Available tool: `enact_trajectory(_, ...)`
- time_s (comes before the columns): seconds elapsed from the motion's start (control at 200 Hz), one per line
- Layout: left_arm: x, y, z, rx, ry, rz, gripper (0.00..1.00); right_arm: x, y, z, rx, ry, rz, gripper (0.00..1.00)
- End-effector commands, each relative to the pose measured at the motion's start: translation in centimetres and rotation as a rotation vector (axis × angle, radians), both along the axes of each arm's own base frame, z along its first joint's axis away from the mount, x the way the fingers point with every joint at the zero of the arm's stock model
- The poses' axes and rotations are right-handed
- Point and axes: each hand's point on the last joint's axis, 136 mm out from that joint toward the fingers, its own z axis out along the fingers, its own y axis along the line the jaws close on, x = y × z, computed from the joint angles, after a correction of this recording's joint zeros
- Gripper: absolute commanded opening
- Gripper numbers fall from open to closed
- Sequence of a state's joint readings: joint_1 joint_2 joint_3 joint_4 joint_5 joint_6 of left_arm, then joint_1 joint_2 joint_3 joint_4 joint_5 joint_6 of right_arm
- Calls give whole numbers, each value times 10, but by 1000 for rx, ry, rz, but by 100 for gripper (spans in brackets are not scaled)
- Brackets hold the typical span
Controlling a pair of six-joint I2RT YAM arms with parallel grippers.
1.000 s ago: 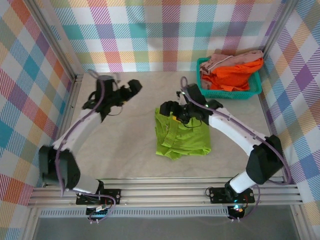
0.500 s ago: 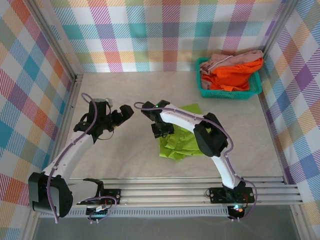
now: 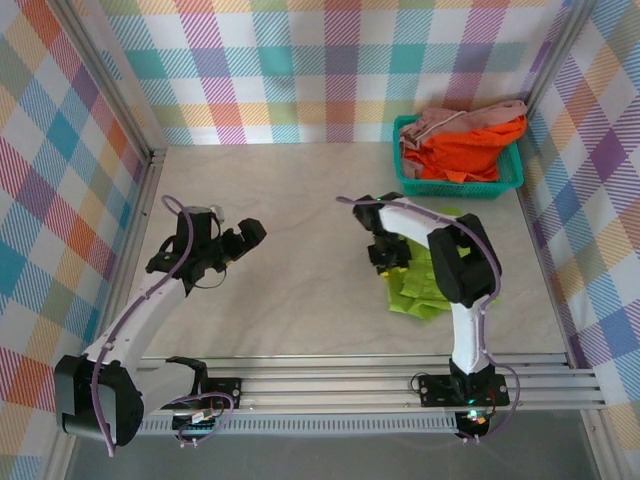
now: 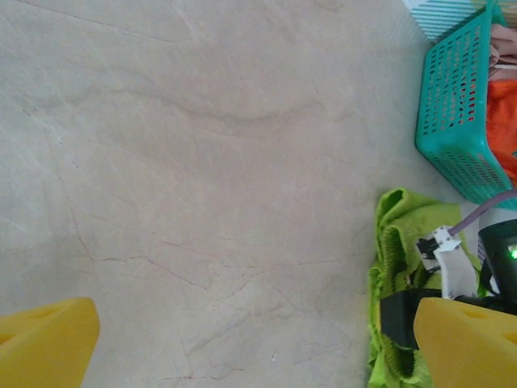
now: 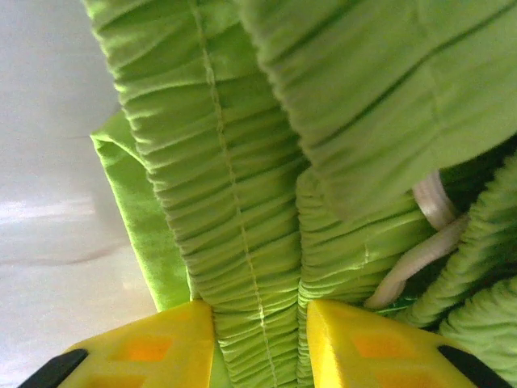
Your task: Fold and stack the shorts
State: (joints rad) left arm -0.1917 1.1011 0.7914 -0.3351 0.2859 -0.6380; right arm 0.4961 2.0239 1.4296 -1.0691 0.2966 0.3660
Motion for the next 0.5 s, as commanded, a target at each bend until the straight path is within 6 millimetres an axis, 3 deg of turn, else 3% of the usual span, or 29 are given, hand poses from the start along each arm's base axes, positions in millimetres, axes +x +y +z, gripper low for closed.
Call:
enact_trajectory(0.0, -3, 3, 7, -2, -36, 3, 100, -7, -38, 2, -50, 55, 31, 38)
enact_trajectory(0.12, -5, 4, 9, -2, -43, 7, 100, -1, -75, 8, -95, 46, -11, 40)
enact_trajectory(0.175, -6, 5, 11, 0, -47, 7, 100, 3, -78, 15, -79, 27, -23, 41)
enact_trajectory(0.235, -7, 5, 13, 5, -49, 3, 100, 13, -66, 33, -3, -27, -16, 49)
enact_trajectory(0.29, -8, 6, 15, 5, -52, 3, 100, 24, -41, 60, 136, -105, -28, 59)
enact_trajectory(0.4, -10, 6, 17, 3, -58, 6, 100, 54, 0, 131, 377, -322, -46, 77)
enact_trajectory(0.495, -11, 7, 19, -2, -62, 11, 100, 86, 14, 185, 495, -530, -83, 84)
